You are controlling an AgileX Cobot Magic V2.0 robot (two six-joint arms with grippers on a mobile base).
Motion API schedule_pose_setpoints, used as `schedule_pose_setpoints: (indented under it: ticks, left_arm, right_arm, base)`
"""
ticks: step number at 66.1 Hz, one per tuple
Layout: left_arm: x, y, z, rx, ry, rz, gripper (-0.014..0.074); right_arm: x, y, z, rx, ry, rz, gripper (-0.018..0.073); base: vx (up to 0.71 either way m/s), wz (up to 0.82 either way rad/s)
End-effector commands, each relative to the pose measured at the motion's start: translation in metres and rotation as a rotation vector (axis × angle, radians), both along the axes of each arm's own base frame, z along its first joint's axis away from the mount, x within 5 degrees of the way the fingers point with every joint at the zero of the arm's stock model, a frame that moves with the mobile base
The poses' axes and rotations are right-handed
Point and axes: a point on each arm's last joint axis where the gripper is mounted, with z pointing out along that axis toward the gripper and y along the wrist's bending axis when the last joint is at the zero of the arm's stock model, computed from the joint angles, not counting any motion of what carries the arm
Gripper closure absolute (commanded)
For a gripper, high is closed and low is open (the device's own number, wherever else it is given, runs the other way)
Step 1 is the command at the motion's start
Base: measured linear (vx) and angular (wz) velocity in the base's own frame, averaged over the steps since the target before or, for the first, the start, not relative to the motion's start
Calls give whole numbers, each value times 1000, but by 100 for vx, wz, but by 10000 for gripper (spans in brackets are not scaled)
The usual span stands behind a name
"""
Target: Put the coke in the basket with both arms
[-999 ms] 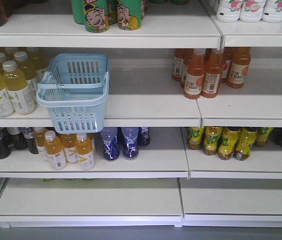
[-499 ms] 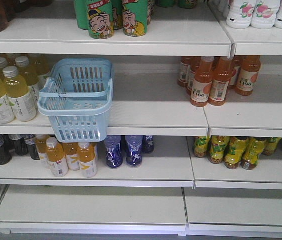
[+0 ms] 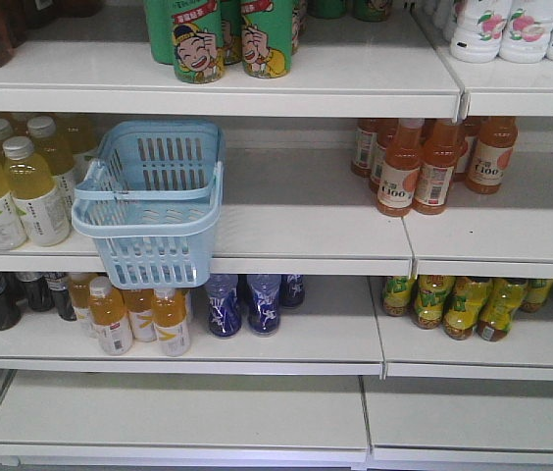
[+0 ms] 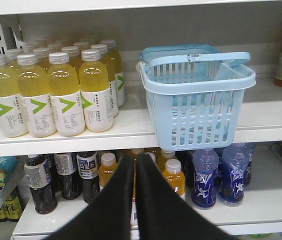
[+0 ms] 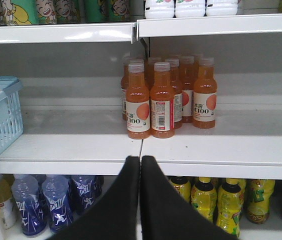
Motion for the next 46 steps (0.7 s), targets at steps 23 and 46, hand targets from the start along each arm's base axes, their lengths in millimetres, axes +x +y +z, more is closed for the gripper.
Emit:
schedule_pose_setpoints:
  ticks: [23, 46]
  left_arm:
    - [-1, 0, 8, -15, -92, -4, 603]
    - [-1, 0, 8, -14, -93, -4, 603]
  right_arm:
    - [-1, 0, 4, -10, -85, -4, 569]
    - [-1, 0, 4, -10, -85, -4, 569]
  base:
    - [0, 0]
    - [0, 0]
